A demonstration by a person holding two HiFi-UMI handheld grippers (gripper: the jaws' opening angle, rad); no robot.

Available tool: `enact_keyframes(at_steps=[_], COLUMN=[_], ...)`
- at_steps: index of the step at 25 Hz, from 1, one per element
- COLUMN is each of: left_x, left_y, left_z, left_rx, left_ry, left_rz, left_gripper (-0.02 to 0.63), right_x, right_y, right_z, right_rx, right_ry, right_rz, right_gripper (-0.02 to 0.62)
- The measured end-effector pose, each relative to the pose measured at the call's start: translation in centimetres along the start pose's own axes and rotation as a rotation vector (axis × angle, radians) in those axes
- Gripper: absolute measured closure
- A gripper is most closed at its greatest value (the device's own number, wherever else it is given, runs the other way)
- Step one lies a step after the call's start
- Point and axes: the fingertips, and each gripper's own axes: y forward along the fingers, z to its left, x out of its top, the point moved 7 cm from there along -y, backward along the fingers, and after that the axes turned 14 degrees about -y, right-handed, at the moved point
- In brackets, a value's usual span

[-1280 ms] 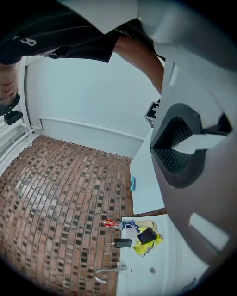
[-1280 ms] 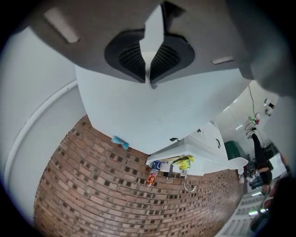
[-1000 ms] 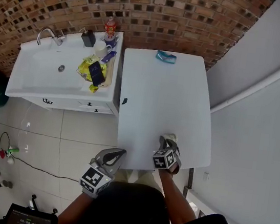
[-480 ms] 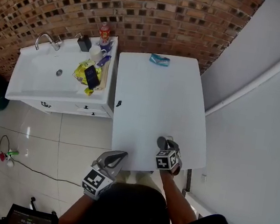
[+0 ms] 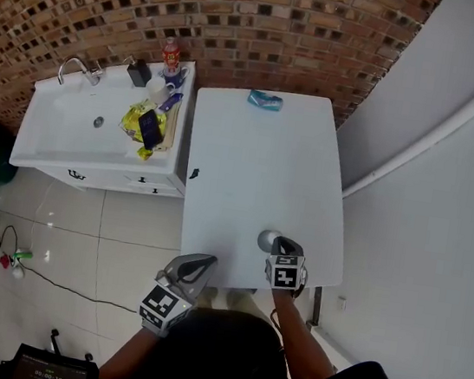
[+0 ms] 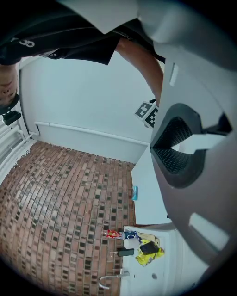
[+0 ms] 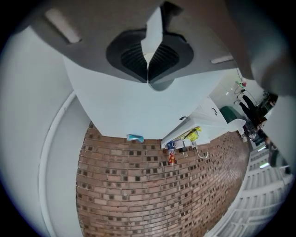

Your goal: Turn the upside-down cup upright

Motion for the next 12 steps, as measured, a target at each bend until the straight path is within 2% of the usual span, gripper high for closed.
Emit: enact_keyframes(at_steps=[3, 7, 12], left_x=[-0.2, -0.3, -0.2], left_y=[0.4, 0.7, 1.5], left_z=[-0.3, -0.7, -1.4], left_rx=[0.017, 0.034, 0.046], left_ry=[0.003, 0.011, 0.006], left_rz=[0.005, 0.003, -0.003], left_gripper=[0.591, 0.591, 0.591], right_x=[-0.6, -1.6, -3.0], right_y=[0.5, 1.4, 2.2], right_z=[-0.2, -0.3, -0.5], right_rx=[0.077, 0.195, 0.251], right_ry=[0.07, 0.234, 0.307], right_rz=[-0.036, -0.061, -0.046], right_gripper=[0.592, 0.592, 0.592])
